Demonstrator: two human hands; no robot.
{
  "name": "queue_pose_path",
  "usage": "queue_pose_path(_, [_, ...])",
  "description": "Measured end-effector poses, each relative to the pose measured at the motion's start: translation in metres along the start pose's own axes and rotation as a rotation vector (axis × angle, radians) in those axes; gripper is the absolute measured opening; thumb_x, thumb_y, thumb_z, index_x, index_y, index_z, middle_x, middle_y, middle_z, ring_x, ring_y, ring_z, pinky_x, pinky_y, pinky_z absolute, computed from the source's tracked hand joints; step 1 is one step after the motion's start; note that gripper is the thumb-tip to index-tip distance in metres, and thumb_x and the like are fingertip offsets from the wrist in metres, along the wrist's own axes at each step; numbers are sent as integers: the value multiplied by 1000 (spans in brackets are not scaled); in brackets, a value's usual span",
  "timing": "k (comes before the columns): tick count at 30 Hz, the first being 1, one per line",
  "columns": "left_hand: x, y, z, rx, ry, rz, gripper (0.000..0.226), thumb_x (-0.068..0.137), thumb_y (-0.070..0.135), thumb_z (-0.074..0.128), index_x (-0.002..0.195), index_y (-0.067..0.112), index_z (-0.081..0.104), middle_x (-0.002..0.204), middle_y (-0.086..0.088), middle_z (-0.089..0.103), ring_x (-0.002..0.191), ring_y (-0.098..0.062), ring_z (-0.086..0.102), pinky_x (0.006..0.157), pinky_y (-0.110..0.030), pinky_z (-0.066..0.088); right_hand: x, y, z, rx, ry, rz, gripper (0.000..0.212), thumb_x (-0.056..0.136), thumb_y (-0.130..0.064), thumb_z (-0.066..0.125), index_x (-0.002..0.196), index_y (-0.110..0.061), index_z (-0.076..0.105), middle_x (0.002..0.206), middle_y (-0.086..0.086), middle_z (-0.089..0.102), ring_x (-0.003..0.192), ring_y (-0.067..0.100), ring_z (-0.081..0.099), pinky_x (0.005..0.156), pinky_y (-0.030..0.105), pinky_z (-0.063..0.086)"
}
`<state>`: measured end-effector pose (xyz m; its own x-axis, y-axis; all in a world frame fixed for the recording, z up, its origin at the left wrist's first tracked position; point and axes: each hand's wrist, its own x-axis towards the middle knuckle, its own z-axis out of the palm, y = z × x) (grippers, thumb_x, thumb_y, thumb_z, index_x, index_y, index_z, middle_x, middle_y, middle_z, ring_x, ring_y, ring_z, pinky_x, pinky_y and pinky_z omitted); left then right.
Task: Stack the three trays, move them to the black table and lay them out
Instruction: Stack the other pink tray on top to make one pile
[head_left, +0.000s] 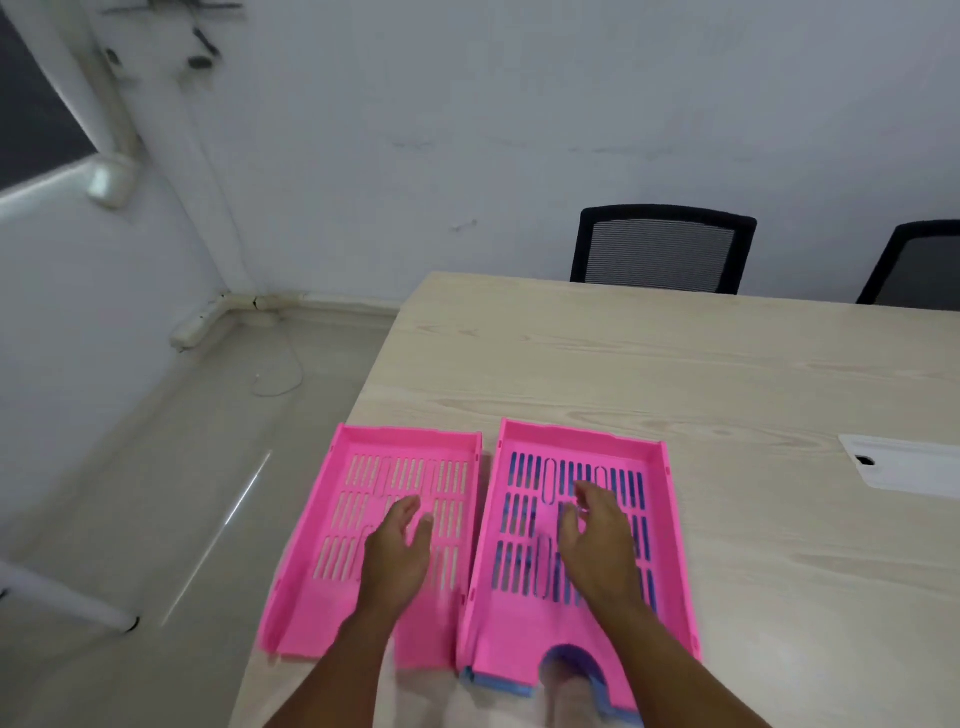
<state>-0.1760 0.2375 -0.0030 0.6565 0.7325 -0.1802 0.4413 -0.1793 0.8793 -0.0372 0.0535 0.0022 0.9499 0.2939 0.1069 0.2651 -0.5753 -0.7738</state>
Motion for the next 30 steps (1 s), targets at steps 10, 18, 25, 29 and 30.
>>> queue_pose_path(10, [20,-39,-81,44,194,-71,37,96,9,57,133,10,60,136,-11,64,127,-26,58,106,-31,40,-16,-75,87,8,-242,-112,43,98,-10,57,139,1,55,136,18,62,128,30,56,114,45,42])
queue_pose_path(18, [40,-80,-108,228,36,-104,53,98,13,53,150,10,40,161,-11,34,150,-27,27,118,-38,28,-30,-92,138,-102,-355,116,61,95,-9,55,151,2,33,153,20,39,144,31,37,119,28,24])
queue_pose_path(25, [54,-98,-114,172,-47,-241,68,99,22,52,157,11,19,161,-13,32,146,-32,36,117,-42,33,-34,-101,162,-277,-377,333,87,92,-16,65,159,-7,11,166,22,11,154,38,14,123,46,23])
queue_pose_path(29, [62,-101,-121,157,-77,-297,64,101,20,49,157,10,19,157,-18,38,140,-35,44,112,-41,37,-31,-107,164,-231,-399,378,88,90,-11,65,159,-4,11,166,23,11,152,40,21,123,49,27])
queue_pose_path(30, [64,-103,-123,156,-71,-299,62,101,19,48,156,9,22,156,-19,40,139,-35,45,111,-41,38,-30,-107,165,-233,-391,379,87,90,-11,65,159,-3,13,165,24,16,150,40,25,122,50,30])
